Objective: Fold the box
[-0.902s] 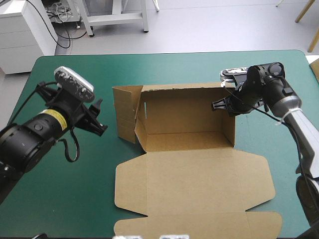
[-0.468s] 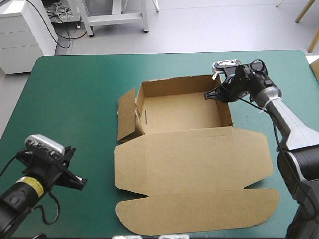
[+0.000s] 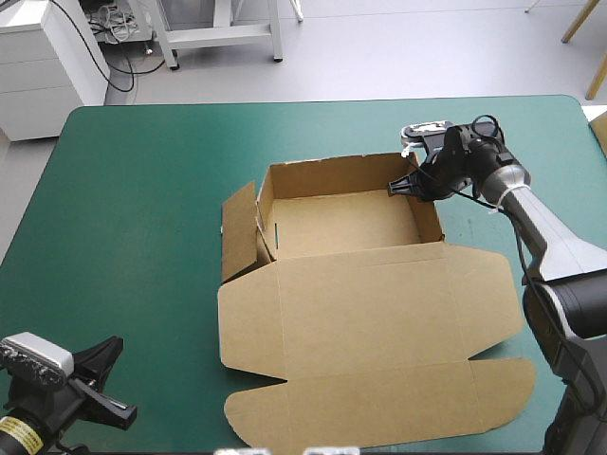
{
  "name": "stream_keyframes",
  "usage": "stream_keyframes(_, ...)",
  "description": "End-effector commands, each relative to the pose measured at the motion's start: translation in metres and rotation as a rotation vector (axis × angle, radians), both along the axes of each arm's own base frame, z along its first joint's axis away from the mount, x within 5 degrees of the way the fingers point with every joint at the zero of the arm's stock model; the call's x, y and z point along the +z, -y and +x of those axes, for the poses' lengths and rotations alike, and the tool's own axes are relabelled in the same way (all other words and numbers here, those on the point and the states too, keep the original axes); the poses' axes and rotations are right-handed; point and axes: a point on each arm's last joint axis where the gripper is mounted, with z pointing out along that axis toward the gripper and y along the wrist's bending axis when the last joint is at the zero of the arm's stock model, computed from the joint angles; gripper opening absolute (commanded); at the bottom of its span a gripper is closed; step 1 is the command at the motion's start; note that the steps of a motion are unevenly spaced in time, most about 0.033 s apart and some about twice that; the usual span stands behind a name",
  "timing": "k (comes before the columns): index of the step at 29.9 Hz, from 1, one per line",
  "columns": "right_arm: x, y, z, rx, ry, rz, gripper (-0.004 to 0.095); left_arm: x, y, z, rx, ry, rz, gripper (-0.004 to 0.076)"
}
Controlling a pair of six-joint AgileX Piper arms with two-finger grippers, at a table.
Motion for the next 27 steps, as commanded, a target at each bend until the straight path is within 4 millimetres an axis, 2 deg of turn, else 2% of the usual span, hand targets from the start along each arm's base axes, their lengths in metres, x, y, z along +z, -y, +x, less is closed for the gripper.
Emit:
stream_keyframes(1, 0.014, 0.000, -0.006, 0.036, -0.044, -0.015, 0.0084, 0.011, 0.001, 0.001, -0.006, 0.070, -0.024, -0.0008)
stream_keyframes(5, 0.039, 0.000, -0.004, 0.037, -0.018, -0.017, 0.0194, 0.011, 0.001, 0.001, -0.005, 0.071, -0.022, -0.0008)
stream_keyframes(9, 0.076, 0.000, -0.005, 0.023, 0.076, 0.003, 0.0309, 0.011, 0.000, 0.001, -0.005, 0.070, -0.021, -0.0008)
stream_keyframes(15, 0.127, 0.006, -0.033, 0.027, 0.210, 0.024, 0.0469, 0.011, 0.000, 0.001, -0.004, 0.068, -0.020, -0.0008)
stream_keyframes(22, 0.172, 0.014, -0.069, 0.026, 0.331, 0.047, 0.0476, 0.010, 0.000, 0.001, -0.004, 0.067, -0.020, -0.0008)
stream_keyframes(27, 0.185, 0.015, -0.081, 0.023, 0.364, 0.071, 0.0480, 0.010, 0.000, 0.001, -0.003, 0.062, -0.017, -0.0008)
